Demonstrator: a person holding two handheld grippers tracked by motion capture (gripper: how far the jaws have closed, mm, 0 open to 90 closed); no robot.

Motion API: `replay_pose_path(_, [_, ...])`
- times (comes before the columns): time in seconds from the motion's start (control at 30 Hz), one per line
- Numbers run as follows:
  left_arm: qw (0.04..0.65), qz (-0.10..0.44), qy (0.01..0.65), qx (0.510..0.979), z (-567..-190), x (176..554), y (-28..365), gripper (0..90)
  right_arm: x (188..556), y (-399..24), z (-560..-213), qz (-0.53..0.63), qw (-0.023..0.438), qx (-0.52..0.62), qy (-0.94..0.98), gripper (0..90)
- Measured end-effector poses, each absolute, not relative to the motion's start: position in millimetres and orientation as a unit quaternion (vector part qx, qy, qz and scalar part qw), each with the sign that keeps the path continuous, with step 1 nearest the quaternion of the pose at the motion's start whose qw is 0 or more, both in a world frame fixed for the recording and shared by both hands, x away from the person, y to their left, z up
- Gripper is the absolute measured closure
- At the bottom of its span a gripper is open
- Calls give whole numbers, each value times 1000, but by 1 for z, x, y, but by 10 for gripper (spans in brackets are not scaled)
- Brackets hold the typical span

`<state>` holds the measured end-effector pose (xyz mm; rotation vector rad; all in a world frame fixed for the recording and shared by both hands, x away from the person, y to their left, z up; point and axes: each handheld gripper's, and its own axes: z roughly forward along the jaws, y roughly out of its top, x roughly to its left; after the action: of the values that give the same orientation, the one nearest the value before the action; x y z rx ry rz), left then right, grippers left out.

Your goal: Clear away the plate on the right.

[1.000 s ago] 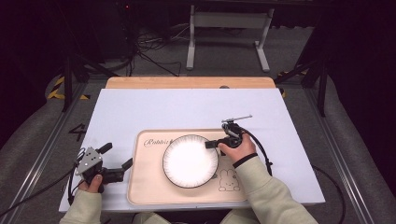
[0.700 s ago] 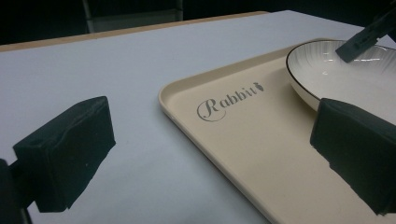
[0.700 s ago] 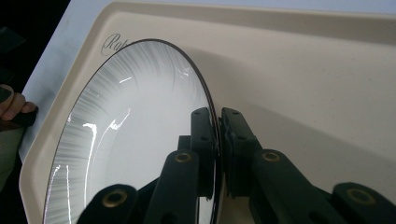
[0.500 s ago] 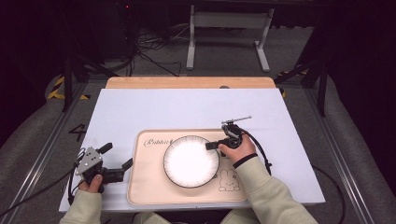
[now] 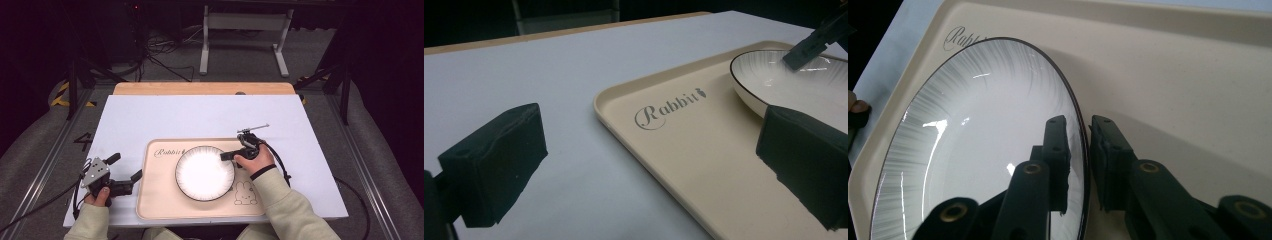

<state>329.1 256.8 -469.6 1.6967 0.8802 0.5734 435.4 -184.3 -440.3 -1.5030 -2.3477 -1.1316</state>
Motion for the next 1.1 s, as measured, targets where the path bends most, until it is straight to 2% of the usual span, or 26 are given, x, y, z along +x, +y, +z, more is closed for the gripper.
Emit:
replay_pose_path(0.17, [543,240,370,714,-470,329,257,3,433,-187,-436,-382,41,-490,-782,742])
replay_pose_path(0.37, [543,243,368,715,-470,329,257,3,429,-187,-428,-406,1,-450,-795,654])
replay_pose_path(0.47, [543,239,372,714,-470,329,257,3,425,-188,-424,-422,-14,-415,-806,564])
replay_pose_path(0.57, [543,240,371,714,-470,329,257,3,420,-189,-418,-458,-52,-344,-818,417])
replay_pose_path(0.67, [544,241,370,713,-470,329,257,3,418,-188,-414,-469,-71,-311,-823,352])
replay_pose_path(0.73, [543,242,368,715,-469,329,258,3,415,-186,-411,-473,-86,-303,-823,241])
replay_pose_path(0.8, [543,242,368,715,-469,329,258,3,413,-187,-410,-483,-88,-290,-821,224])
replay_pose_path(0.87, [542,244,369,714,-470,328,257,3,412,-187,-409,-485,-100,-280,-822,144])
replay_pose_path(0.9, [543,245,368,714,-470,328,257,3,412,-187,-409,-485,-100,-280,-822,144])
replay_pose_path(0.97, [543,245,369,713,-470,328,257,3,411,-188,-408,-489,-102,-267,-824,84])
replay_pose_path(1.1, [542,244,369,714,-470,328,257,3,407,-191,-405,-495,-108,-255,-823,72])
